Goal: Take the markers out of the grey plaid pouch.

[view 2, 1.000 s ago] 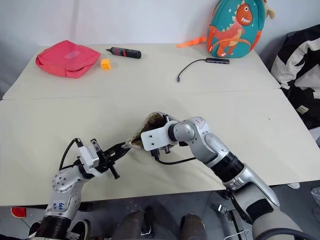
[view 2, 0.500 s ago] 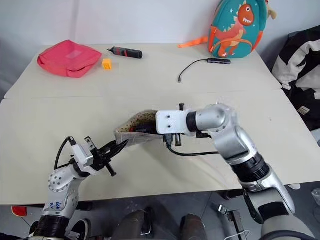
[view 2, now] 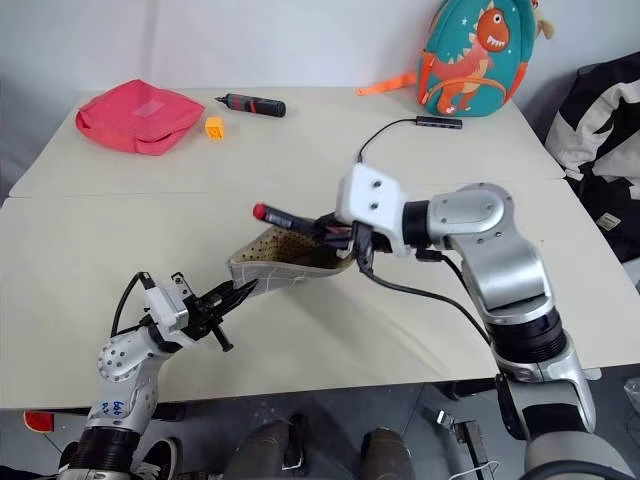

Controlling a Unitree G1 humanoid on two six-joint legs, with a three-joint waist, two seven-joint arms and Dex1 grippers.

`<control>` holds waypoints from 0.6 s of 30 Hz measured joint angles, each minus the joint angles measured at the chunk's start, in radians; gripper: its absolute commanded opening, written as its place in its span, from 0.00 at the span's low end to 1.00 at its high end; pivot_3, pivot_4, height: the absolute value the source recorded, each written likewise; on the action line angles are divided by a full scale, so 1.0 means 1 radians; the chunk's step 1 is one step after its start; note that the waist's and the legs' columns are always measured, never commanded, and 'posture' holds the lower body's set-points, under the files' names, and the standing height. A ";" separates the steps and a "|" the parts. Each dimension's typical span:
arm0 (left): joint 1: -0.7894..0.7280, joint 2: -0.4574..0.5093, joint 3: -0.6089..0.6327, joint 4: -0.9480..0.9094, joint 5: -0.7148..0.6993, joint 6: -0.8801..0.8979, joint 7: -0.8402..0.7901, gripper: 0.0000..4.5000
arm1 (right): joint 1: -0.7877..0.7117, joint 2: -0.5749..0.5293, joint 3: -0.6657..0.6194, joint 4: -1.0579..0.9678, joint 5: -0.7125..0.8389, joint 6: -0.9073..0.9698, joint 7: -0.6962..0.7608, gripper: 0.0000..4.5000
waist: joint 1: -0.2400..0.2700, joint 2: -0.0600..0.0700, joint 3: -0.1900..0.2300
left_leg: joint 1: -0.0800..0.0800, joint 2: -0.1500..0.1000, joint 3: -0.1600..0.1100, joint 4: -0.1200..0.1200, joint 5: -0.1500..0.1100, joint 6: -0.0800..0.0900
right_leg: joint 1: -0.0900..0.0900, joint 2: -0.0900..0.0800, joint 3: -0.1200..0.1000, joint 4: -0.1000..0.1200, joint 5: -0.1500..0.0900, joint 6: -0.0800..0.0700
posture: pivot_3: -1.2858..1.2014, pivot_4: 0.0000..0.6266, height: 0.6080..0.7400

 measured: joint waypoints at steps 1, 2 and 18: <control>0.001 0.000 0.001 0.000 0.000 0.000 0.000 0.00 | -0.001 -0.001 -0.027 -0.010 0.034 0.039 -0.009 0.11 | 0.000 0.000 0.000 | 0.000 0.000 0.000 0.000 0.000 0.000 | 0.000 0.000 0.000 0.000 0.000 0.000 | 0.52 0.24 1.00; 0.002 0.000 0.001 0.000 0.000 -0.001 0.000 0.00 | -0.001 -0.010 -0.044 -0.019 0.061 0.067 -0.019 0.11 | 0.000 0.000 0.000 | 0.000 0.000 0.000 0.000 0.000 0.000 | 0.000 0.000 0.000 0.000 0.000 0.000 | 0.52 0.24 1.00; 0.009 -0.001 0.006 0.000 0.002 -0.003 0.004 0.00 | 0.380 -0.387 -0.040 0.151 -0.110 -0.013 -0.183 0.11 | 0.004 0.000 0.000 | -0.001 0.000 0.001 0.000 0.000 0.001 | 0.000 -0.001 0.000 -0.002 0.000 0.000 | 0.52 0.24 1.00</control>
